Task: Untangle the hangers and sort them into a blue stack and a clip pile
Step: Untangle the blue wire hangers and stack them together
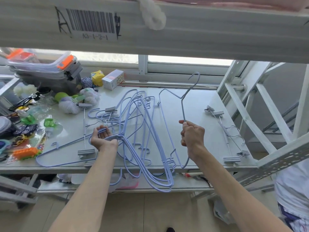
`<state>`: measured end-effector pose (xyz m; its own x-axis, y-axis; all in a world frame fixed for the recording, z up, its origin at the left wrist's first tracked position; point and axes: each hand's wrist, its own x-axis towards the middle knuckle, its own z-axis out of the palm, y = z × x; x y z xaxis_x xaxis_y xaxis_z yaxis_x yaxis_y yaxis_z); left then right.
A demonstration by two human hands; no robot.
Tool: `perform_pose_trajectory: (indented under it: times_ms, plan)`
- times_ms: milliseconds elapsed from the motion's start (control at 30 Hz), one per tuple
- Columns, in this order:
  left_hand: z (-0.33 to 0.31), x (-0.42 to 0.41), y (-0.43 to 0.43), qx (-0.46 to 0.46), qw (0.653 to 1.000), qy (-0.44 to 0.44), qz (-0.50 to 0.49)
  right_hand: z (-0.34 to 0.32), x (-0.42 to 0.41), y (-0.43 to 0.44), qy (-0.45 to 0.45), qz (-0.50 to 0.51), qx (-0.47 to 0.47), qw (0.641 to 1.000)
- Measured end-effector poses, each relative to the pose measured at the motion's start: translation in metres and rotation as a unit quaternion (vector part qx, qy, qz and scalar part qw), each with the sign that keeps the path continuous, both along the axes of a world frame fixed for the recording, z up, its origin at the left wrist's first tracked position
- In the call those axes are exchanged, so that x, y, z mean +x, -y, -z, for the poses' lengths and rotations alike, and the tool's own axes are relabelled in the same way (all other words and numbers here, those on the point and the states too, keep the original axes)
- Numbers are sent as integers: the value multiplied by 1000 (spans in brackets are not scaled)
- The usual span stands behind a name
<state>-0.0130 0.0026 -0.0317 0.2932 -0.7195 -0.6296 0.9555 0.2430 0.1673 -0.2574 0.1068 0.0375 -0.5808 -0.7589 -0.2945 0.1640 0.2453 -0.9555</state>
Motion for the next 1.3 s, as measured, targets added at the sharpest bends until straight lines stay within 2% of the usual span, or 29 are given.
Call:
perform_pose_trajectory:
  times_ms: [233,367,467,667,833,1067,1133,1300]
  plan:
    - [0,-2,0,1,1000,-2,-10,-11,-22,-8,17,-62,3,998]
    - [1,-5,0,11,1000,4,-16,-9,-28,-9,-44,-86,25,995]
    - [2,-5,0,7,1000,6,-16,-13,-36,-6,-48,-98,38,993]
    - [8,-5,-1,15,1000,26,0,-11,-69,1,-9,-59,68,996]
    - [10,-7,-1,15,999,34,4,27,-87,3,-69,-12,163,984]
    - [18,-5,4,5,999,40,2,58,-95,-6,-170,-21,202,964]
    - [21,-4,5,4,999,42,3,57,-101,-10,-158,-23,198,967]
    - [21,-6,5,7,999,44,0,44,-104,-15,-4,-30,90,995]
